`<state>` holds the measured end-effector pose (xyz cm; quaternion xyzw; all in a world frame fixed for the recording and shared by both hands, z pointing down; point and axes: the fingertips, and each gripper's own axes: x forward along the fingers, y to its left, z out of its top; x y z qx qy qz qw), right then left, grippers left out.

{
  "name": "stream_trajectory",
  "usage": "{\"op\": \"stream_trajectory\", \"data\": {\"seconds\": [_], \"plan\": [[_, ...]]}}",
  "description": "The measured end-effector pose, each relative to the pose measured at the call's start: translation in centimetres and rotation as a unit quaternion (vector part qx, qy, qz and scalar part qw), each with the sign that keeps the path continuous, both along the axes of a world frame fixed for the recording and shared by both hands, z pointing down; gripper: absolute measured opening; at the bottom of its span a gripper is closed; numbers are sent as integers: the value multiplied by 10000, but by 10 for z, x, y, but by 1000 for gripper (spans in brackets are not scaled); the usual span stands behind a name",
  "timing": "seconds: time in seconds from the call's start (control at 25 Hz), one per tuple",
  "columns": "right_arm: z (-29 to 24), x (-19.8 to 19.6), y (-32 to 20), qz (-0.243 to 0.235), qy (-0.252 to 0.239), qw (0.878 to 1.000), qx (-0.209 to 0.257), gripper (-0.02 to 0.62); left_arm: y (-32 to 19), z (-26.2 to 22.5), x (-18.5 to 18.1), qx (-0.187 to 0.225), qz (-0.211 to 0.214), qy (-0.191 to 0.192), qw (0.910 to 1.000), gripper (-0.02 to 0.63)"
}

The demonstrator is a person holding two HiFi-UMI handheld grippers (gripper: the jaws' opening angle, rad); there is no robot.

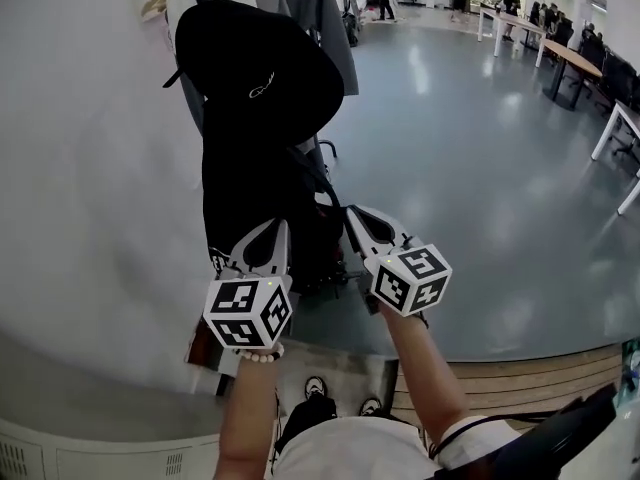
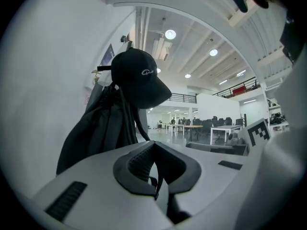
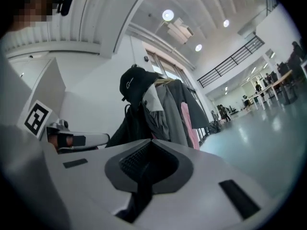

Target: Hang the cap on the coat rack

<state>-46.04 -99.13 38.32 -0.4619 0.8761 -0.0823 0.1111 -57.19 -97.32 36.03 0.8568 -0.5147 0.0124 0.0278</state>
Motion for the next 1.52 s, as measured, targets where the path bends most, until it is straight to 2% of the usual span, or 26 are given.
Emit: {"op": "stream_trajectory", "data": {"seconds": [0.08,0.16,0.4,0.6,0.76,0.96,1.16,1.36,1.52], "plan": [[27,5,12,22,392,9990,-209,3,14,24,5,-156,-25,-153,9998,5],[51,10,22,18,628,9972,-396,3,25,46,9,-324,-19,-141,9994,3],[97,26,57,-53,704,9934,-908,3,57,99,22,-860,53,-24,9963,5],[105,23,97,-86,652,9927,-1015,3,84,108,23,-770,303,-87,9965,5],[101,2,140,-43,579,9931,-1016,3,117,116,0,-917,487,186,9944,4],[92,-35,185,-21,537,9930,-1049,3,152,121,-39,-969,423,251,9941,4],[97,-72,243,254,623,9912,-1143,3,201,129,-70,-1088,658,396,9911,4],[110,-87,295,578,472,9873,-1406,2,237,141,-88,-1306,892,546,9859,4],[107,-90,318,748,250,9864,-1444,3,261,144,-89,-1413,1038,609,9826,5]]}}
